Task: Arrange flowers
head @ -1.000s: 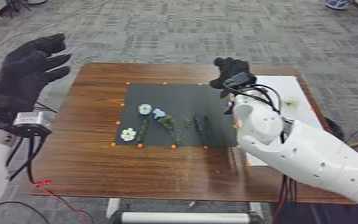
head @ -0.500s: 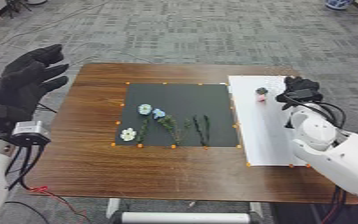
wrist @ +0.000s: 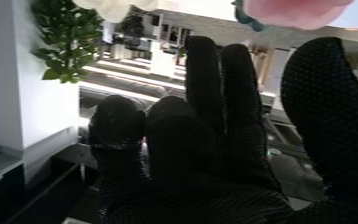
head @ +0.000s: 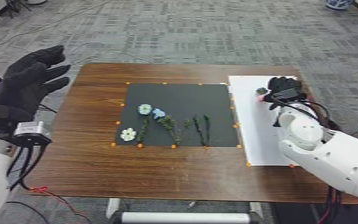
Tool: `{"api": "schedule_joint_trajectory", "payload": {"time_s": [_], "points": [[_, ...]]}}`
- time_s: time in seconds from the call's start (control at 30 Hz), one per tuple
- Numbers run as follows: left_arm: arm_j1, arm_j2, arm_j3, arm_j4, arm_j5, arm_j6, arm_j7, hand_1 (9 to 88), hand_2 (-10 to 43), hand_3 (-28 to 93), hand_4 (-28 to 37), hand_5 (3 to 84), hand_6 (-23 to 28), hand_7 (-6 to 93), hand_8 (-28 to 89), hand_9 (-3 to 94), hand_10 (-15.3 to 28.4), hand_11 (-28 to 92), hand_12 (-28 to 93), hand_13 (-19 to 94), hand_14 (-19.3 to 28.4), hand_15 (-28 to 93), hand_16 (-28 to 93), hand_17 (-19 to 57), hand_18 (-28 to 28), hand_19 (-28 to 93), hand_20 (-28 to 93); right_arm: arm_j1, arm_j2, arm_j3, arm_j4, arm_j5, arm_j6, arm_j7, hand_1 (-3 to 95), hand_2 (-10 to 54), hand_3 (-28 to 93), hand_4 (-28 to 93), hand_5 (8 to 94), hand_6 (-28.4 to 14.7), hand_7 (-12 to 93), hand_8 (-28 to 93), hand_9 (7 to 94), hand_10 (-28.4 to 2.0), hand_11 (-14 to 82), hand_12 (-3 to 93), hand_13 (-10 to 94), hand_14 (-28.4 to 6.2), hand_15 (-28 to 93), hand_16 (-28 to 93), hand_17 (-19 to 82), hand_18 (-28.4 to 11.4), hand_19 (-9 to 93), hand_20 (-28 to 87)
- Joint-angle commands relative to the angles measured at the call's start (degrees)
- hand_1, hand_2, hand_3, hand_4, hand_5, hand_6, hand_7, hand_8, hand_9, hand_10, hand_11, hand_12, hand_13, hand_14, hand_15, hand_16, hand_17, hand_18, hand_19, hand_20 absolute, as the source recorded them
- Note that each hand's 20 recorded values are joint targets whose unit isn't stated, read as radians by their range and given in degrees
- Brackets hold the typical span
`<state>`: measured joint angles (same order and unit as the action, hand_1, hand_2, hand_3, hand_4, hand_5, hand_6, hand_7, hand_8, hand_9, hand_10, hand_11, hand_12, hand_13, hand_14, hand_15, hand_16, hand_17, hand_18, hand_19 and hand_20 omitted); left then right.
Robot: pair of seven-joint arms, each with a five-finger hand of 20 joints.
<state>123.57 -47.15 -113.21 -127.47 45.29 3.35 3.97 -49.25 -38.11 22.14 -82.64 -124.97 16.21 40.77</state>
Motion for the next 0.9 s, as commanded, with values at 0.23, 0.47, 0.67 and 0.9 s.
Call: {"api": "schedule_joint_trajectory", "payload": {"time_s": [0.23, 0.47, 0.67, 0.9], "points": [[-0.4, -0.15, -0.17, -0.19, -0.04, 0.53, -0.44, 25.7, -5.0, 71, -25.2, 24.8, 2.6, 24.3, -11, 18.4, 10.2, 22, 19, 10, 13.3, 41, -3, -10.6, 20.6, 41, 9, 0.0, -2.4, 1.2, 2.7, -0.3, -5.3, -3.4, 35.8, -9.5, 85, -28, 56.7, 3.9, 28, -17, 63.1, -4.9, 20.2, 15.1, 71, -5.8, 88, 29, 40, -21.4, 93, 58], [-0.7, -0.14, -0.11, -0.18, -0.03, 0.55, -0.54, 25.7, -4.9, 71, -25.3, 24.7, 2.5, 24.5, -11, 18.4, 10.1, 22, 19, 10, 13.4, 41, -3, -10.6, 20.7, 41, 9, 0.6, -2.9, -0.2, 1.6, -0.6, -3.5, -4.4, 36.1, -9.5, 85, -28, 58.0, 4.4, 29, -18, 64.7, -4.9, 20.7, 15.6, 71, -5.7, 88, 29, 40, -21.1, 93, 59], [-0.8, -0.20, -0.05, -0.18, 0.00, 0.41, -0.41, 25.8, -4.8, 71, -25.4, 24.7, 2.5, 24.6, -11, 18.5, 10.0, 22, 19, 10, 13.4, 41, -3, -10.6, 20.7, 41, 9, 1.3, -3.5, -1.7, 2.2, -0.8, -2.2, -4.9, 36.4, -9.5, 85, -28, 59.2, 4.4, 32, -18, 66.4, -6.5, 25.7, 18.9, 72, -5.2, 88, 29, 41, -20.8, 93, 60], [-0.2, -0.27, -0.78, -0.45, -0.07, 0.68, -0.61, 25.7, -4.7, 71, -25.5, 24.7, 2.4, 24.9, -11, 18.5, 10.0, 22, 19, 10, 13.5, 41, -3, -10.6, 20.8, 42, 9, 1.1, -3.5, -3.2, 1.3, -0.8, 4.0, -5.8, 48.5, -9.5, 83, -28, 68.7, 3.4, 47, -2, 82.6, -4.8, 16.2, 44.8, 77, -3.8, 87, 30, 46, -20.3, 93, 64]]}}
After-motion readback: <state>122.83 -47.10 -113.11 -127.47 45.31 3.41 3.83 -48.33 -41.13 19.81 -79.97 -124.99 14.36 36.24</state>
